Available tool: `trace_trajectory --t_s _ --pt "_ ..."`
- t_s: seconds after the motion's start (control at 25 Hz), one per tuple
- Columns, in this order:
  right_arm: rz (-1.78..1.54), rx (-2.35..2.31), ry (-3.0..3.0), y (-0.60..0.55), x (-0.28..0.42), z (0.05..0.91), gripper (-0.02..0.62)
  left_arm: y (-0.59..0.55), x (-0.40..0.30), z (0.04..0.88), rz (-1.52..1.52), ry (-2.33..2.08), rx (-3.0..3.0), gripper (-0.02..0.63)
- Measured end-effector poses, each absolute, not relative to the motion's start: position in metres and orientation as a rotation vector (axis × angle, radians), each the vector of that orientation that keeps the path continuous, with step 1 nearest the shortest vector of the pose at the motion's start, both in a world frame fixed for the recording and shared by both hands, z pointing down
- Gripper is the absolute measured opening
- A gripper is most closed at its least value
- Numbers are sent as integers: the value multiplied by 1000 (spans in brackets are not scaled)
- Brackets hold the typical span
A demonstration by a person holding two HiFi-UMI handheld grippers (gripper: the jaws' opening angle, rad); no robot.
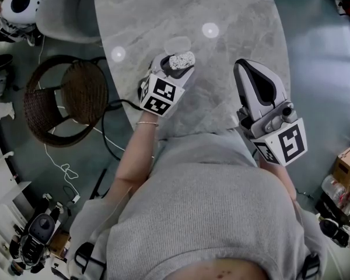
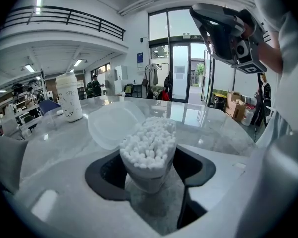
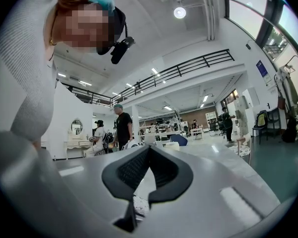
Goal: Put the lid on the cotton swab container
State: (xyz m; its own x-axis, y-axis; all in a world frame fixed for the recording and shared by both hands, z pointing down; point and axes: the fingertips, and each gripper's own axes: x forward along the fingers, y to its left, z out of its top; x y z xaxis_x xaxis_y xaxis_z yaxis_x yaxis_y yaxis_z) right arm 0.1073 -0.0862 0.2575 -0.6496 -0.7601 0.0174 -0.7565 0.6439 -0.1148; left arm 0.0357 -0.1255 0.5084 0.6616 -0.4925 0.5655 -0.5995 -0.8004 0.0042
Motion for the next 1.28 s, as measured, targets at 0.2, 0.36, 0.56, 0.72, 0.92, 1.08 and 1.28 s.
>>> trace_trajectory --t_s 0.2,0.36,0.56,0.72,0.92,1.08,1.28 --pt "-169 -1281 2827 -86 103 257 2 -125 32 500 821 -906 2688 276" --pt "-164 -1266 2833 -85 102 255 1 -124 29 494 830 -904 2674 276" --pt "-160 -1253 2838 -85 100 256 1 -123 25 488 820 -930 2668 276" --pt "-158 -1238 2839 -83 98 256 2 -119 25 478 817 -936 2673 276" --pt "-157 -1212 2835 -83 96 255 2 -114 24 463 812 -924 2673 276" --pt "-152 -1184 2837 -83 90 252 2 -113 22 448 792 -917 2678 276" --pt "-143 -1156 2839 -85 86 250 2 -112 16 441 790 -932 2669 276"
